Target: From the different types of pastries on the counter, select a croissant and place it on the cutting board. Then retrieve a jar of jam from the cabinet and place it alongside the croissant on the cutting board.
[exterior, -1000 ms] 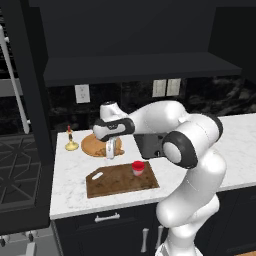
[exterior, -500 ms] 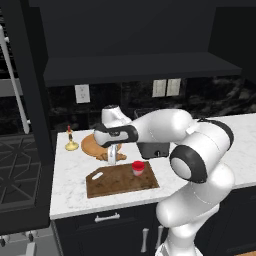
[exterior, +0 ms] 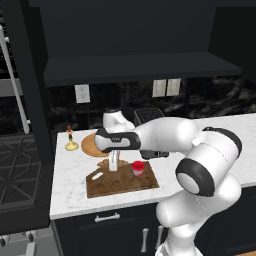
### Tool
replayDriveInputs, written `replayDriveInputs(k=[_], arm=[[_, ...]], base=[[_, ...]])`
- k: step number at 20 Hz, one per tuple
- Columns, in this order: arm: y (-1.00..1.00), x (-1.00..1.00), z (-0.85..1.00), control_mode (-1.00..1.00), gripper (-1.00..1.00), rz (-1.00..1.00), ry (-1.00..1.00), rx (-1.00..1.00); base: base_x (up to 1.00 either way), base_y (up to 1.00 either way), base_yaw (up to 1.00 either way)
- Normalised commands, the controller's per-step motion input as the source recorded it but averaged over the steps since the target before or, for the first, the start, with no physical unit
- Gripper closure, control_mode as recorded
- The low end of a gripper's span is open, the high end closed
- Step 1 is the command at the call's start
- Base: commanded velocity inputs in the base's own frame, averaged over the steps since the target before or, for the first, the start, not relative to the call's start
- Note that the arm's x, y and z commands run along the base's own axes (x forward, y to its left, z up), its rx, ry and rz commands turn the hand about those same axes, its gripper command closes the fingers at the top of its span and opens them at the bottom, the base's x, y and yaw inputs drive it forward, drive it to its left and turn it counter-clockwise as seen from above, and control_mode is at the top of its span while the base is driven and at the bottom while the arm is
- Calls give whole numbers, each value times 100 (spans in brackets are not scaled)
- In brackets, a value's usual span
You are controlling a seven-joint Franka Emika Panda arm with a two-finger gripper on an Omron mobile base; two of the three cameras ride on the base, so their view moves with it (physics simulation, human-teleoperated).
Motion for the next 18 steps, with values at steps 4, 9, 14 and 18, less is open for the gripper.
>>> replayDriveInputs(k=[4,9,14,18], arm=[[0,-18,0,-100,100,-1,6,0],[0,0,0,-100,100,-1,9,-1],[0,0,-4,-100,100,-1,3,-1],[0,-4,0,-100,100,-1,0,0]], base=[[0,0,0],[0,0,0],[0,0,0],[0,0,0]])
